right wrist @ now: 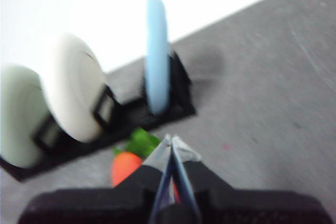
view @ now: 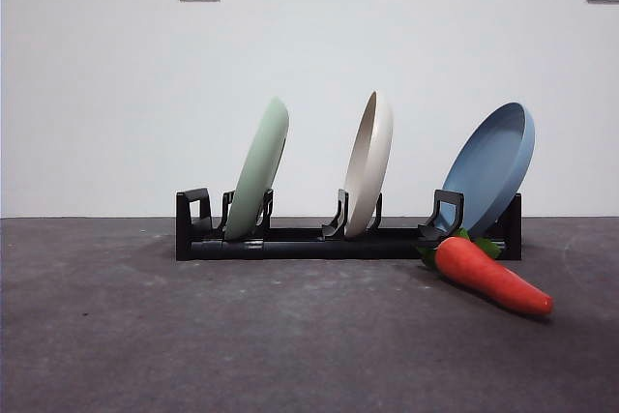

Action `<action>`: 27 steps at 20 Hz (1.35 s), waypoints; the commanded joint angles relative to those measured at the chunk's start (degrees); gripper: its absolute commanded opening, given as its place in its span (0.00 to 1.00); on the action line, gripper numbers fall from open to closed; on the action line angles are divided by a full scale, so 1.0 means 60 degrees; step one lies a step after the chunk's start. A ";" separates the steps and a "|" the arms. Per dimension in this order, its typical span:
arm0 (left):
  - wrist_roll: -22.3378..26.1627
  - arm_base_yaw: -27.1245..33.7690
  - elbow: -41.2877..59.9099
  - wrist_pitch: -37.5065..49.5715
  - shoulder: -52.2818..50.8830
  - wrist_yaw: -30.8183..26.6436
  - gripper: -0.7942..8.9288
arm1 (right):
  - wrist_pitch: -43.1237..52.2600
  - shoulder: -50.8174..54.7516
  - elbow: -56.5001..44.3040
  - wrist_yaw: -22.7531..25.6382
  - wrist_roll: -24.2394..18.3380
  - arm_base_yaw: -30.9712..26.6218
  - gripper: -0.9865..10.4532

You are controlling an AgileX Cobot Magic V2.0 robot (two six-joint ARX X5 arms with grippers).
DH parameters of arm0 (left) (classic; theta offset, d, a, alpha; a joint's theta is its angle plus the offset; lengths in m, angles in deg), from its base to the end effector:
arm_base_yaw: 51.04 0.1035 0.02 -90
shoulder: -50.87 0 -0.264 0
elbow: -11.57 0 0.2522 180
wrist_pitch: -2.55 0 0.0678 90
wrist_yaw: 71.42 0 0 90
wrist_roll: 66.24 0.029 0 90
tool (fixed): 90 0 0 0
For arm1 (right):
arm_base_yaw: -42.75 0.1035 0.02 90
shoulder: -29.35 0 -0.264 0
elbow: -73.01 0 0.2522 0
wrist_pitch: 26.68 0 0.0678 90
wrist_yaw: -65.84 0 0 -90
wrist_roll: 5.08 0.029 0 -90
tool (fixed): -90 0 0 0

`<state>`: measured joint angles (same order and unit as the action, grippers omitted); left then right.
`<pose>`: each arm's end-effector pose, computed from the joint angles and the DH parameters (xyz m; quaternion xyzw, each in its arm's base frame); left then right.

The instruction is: Take the green plate from the plate rack,put the plate on the table,take the carrot from the table,put the carrot in the plate

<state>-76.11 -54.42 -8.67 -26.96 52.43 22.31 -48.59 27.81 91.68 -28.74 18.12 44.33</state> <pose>0.0898 -0.0072 0.1733 -0.0858 0.0993 -0.0534 0.9899 0.0934 0.0049 0.1768 0.2017 0.0516 0.0442 0.9771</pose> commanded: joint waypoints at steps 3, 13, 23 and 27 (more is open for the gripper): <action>-0.0696 0.0015 -0.1224 0.0171 0.0288 0.0761 0.08 | -0.0452 -0.0834 0.1497 -0.0375 0.0200 0.0015 0.08; -0.0557 0.0015 -0.4109 -0.1508 0.2718 0.3319 0.08 | -0.4069 -0.3978 0.5555 -0.2616 -0.2295 0.0015 0.08; 0.0878 0.0007 -0.6703 -0.4575 0.4510 0.4932 0.08 | -0.8185 -0.6295 0.8674 -0.3996 -0.4433 0.0087 0.08; 0.1668 0.0007 -0.7311 -0.5686 0.4674 0.4907 0.08 | -0.9041 -0.6583 0.8947 -0.3993 -0.4783 0.0153 0.08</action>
<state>-69.09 -54.42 -52.49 -61.12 80.52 51.58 -103.08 -11.80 145.23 -52.56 -8.96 45.05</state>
